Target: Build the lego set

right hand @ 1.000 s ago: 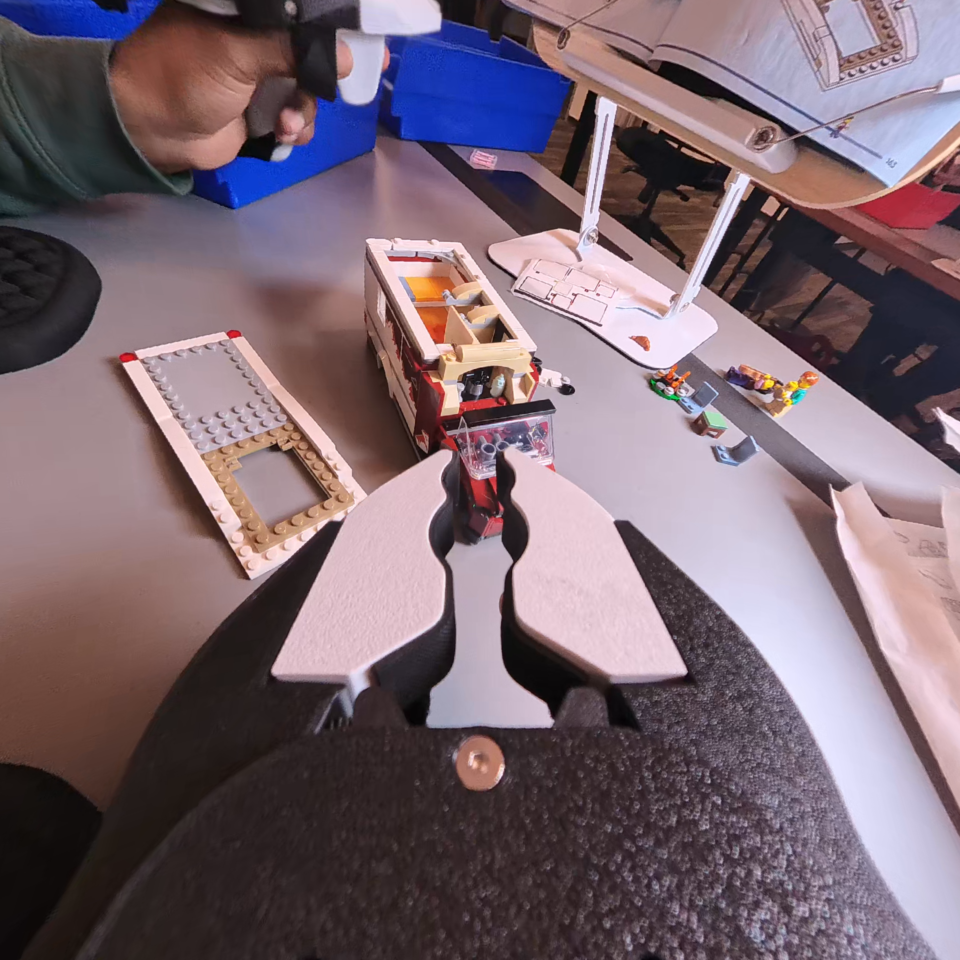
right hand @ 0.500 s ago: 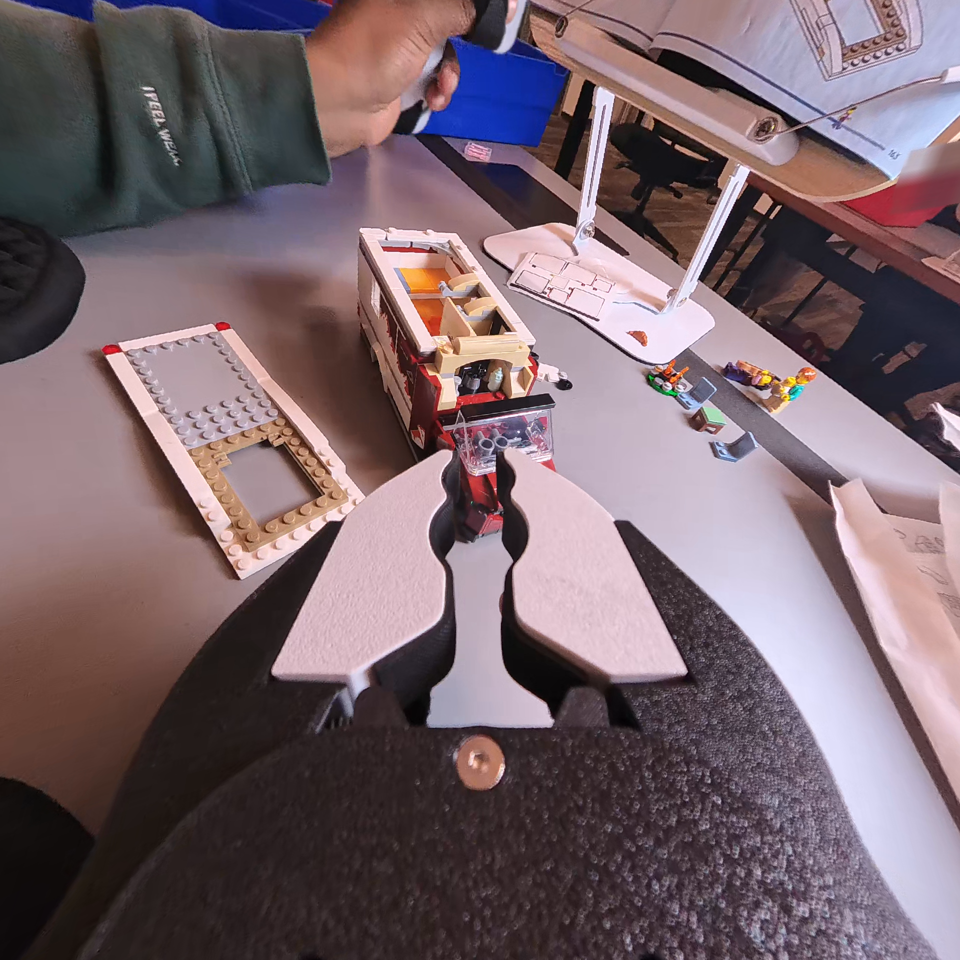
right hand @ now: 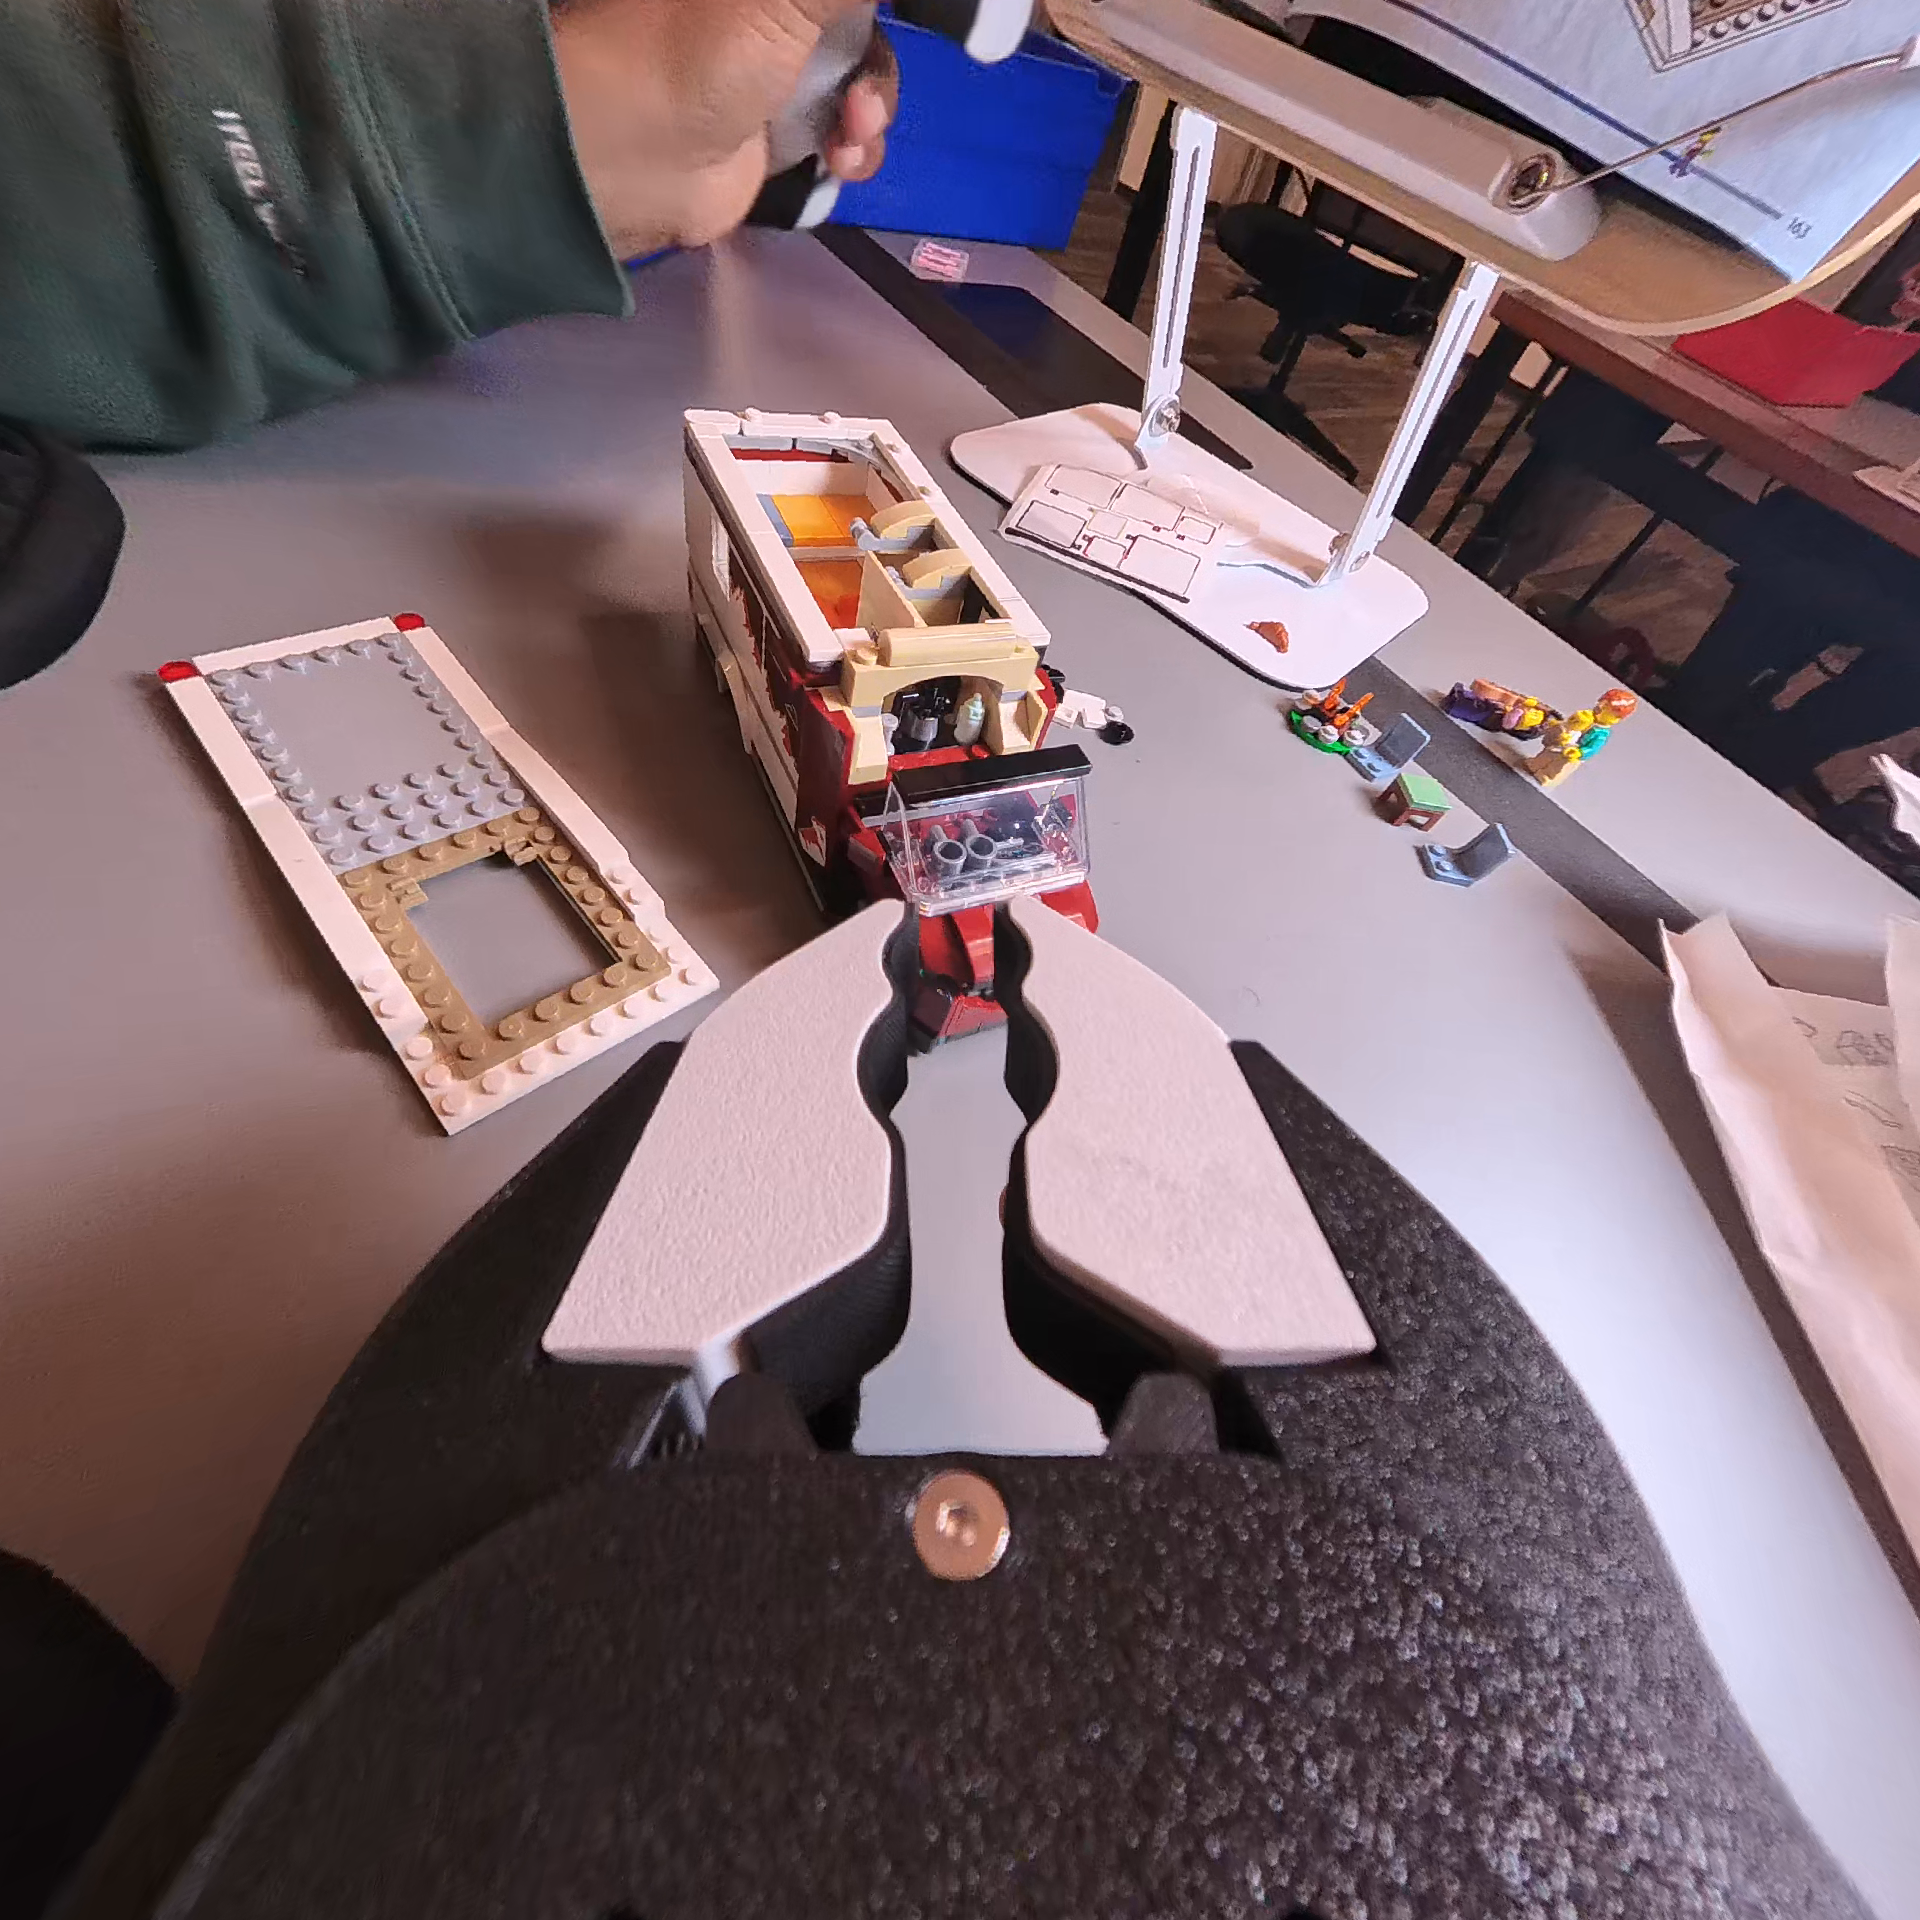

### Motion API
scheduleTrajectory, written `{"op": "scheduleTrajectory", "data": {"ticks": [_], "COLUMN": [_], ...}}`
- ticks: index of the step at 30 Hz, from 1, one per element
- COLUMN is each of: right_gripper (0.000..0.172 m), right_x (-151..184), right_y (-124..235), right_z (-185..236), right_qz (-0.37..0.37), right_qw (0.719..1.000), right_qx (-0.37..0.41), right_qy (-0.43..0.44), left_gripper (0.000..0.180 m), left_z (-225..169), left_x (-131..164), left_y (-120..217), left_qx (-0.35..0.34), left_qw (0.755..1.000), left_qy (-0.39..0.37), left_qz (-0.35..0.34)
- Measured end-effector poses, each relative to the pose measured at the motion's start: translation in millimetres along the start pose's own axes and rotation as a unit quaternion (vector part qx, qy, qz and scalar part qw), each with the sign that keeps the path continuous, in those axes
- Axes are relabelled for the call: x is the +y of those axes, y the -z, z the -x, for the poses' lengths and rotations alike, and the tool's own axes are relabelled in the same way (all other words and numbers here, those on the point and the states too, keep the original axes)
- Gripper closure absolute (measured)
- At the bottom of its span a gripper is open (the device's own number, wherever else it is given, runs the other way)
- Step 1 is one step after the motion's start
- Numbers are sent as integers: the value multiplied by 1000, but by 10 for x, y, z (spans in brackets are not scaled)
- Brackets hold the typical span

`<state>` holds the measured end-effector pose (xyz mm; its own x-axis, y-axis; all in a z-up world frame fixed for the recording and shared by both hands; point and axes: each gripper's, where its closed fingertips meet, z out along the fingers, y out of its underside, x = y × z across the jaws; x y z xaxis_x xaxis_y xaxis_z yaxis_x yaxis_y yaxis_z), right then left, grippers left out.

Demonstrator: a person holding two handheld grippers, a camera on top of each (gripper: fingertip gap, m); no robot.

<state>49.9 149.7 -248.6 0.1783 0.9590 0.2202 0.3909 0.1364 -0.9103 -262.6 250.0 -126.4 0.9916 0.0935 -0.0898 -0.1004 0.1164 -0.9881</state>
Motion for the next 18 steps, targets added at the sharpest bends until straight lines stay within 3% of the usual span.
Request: {"op": "scheduleTrajectory", "data": {"ticks": [1,3,5,10,15,18], "right_gripper": [159,158,157,154,154,155], "right_x": [8,36,129,332,538,483], "right_y": [8,27,59,199,335,323], "right_z": [-3,44,199,485,568,586], "right_qz": [4,16,52,130,197,182], "right_qw": [1000,1000,995,976,958,961], "right_qx": [-3,-26,-82,-174,-206,-204], "right_qy": [-3,-6,1,24,33,42], "left_gripper": [180,161,153,151,142,121], "left_z": [-151,-451,-685,-1150,-1594,-1765], "left_x": [-6,-26,-32,92,551,848], "left_y": [66,251,492,1180,1894,2284], "left_qx": [41,119,173,265,390,459], "left_qw": [999,993,985,963,910,861], "left_qy": [-3,-7,-4,-43,-69,-85], "left_qz": [2,4,8,22,122,204]}}
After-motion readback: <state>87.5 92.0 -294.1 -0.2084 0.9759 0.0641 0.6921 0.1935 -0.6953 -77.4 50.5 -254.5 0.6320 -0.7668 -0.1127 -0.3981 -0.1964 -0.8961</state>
